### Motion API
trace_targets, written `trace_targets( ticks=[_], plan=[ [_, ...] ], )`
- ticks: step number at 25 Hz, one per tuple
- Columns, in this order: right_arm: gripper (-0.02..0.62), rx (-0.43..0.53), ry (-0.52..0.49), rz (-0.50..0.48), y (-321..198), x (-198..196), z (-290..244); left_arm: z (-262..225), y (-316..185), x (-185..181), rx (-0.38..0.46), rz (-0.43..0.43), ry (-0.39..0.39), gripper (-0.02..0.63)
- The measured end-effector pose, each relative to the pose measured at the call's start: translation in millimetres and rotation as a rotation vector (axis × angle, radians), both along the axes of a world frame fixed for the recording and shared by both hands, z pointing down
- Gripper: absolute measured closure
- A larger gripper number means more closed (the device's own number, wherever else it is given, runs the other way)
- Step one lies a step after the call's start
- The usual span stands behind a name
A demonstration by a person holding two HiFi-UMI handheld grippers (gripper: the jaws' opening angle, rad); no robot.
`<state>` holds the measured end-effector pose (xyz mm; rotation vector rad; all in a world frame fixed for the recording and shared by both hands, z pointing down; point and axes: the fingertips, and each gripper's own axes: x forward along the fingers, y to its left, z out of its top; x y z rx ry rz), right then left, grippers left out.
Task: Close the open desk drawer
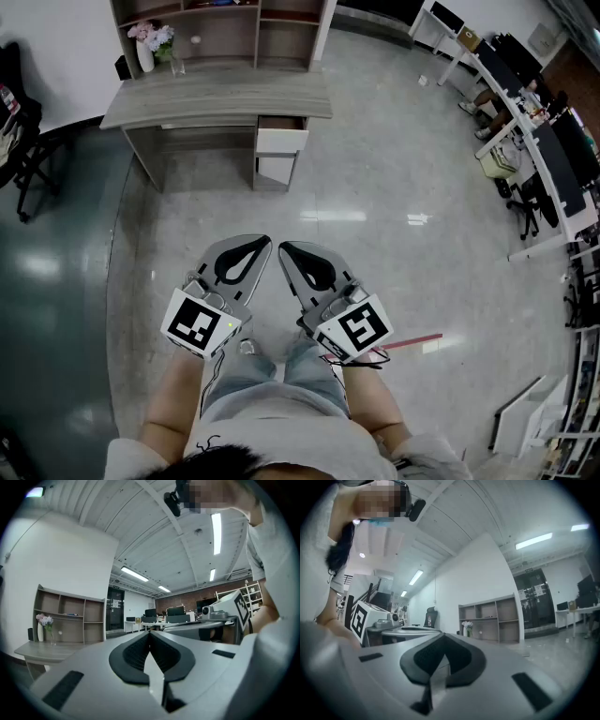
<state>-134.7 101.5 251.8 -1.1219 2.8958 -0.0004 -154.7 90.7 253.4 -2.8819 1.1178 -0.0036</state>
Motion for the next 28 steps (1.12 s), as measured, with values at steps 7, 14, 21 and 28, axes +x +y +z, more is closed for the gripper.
trace_targets(
  ticks=[7,14,21,28],
  plan=[
    [0.588,0.006,-0.001,0.0,0,-5,1,2,0,-5,0.005,-0.003,-0.002,0.595],
    [0.588,0.014,-0.004,0.015,0,-1,-4,0,1,-1,0.005,0.002,0.008,0.595],
    [0.588,0.011,-0.021,0.025,2,20,-2,4,5,20,0.015,0.028,0.004,0.595],
    [0.588,0.012,-0.003,-0.033,-7,76,4,6,-9,67,0.01,-0.051,0.033,0.595]
  ],
)
